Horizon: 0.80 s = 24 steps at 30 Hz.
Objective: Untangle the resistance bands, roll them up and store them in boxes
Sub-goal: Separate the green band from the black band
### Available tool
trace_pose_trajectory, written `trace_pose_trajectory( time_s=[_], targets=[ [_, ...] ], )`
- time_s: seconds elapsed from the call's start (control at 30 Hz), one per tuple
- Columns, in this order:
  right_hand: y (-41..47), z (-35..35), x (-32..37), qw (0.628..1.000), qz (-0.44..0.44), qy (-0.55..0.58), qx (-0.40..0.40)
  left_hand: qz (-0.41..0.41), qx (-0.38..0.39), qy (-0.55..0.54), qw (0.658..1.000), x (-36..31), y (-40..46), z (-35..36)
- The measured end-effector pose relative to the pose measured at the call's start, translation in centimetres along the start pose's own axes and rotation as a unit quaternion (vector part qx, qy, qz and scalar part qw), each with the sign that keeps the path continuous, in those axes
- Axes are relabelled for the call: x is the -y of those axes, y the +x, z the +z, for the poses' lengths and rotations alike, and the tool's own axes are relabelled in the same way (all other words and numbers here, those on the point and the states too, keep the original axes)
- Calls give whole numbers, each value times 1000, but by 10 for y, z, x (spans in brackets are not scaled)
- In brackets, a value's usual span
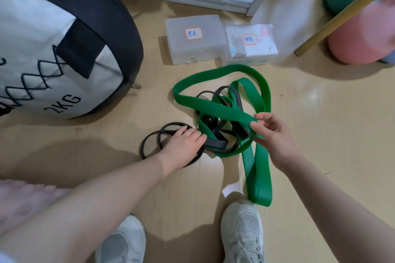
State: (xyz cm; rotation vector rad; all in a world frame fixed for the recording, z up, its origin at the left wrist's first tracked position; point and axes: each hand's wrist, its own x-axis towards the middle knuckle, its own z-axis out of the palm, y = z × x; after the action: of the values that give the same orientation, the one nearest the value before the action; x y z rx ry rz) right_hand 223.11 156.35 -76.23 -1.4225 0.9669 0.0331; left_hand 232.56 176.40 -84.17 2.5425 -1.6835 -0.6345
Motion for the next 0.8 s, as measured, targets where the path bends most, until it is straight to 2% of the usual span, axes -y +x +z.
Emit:
trace_pose_trajectory(
  time_s=[0.07, 0.13, 0.2, 0.3, 0.4, 0.47, 0.5, 0.53, 0.57, 0.63, 0.67, 0.7, 0.73, 0.8],
  targets=[
    [-1, -2, -6, 1000, 9, -14, -4, -3, -37, -5, 999, 4, 4, 0],
    [-6, -2, -13, 999, 24, -35, 4, -26, -5, -23, 999, 6, 0, -4],
    [-14, 3, -19, 997, 32, -55, 43, -71, 2, -92, 993, 9, -8, -3],
    [-20, 19, -22, 991, 42, -40, 119, -153, -30, -227, 961, 10, -25, -12],
    [-21, 45, -18, 979, 50, -48, 190, -204, -28, -250, 946, 12, -47, -11],
    [-25, 69, -21, 969, 48, -79, 227, -226, -75, -275, 931, 21, -62, -4],
    [-28, 80, -26, 963, 40, -115, 239, -246, -102, -322, 909, 24, -68, 1],
    [-32, 90, -32, 954, 26, -161, 250, -279, -123, -397, 866, 26, -73, 2],
    [-35, 98, -40, 941, 0, -211, 264, -319, -134, -494, 798, 25, -76, 1],
    [-40, 110, -52, 896, -62, -308, 314, -381, -138, -669, 623, 19, -76, -5],
    [-41, 114, -56, 866, -91, -352, 343, -398, -130, -704, 573, 16, -77, -5],
    [-42, 118, -59, 840, -118, -389, 359, -407, -123, -705, 568, 14, -77, -4],
    [-41, 121, -59, 823, -134, -423, 354, -411, -122, -683, 592, 14, -79, -3],
    [-33, 123, -53, 827, -153, -468, 273, -421, -139, -624, 644, 16, -85, -2]
  ],
)
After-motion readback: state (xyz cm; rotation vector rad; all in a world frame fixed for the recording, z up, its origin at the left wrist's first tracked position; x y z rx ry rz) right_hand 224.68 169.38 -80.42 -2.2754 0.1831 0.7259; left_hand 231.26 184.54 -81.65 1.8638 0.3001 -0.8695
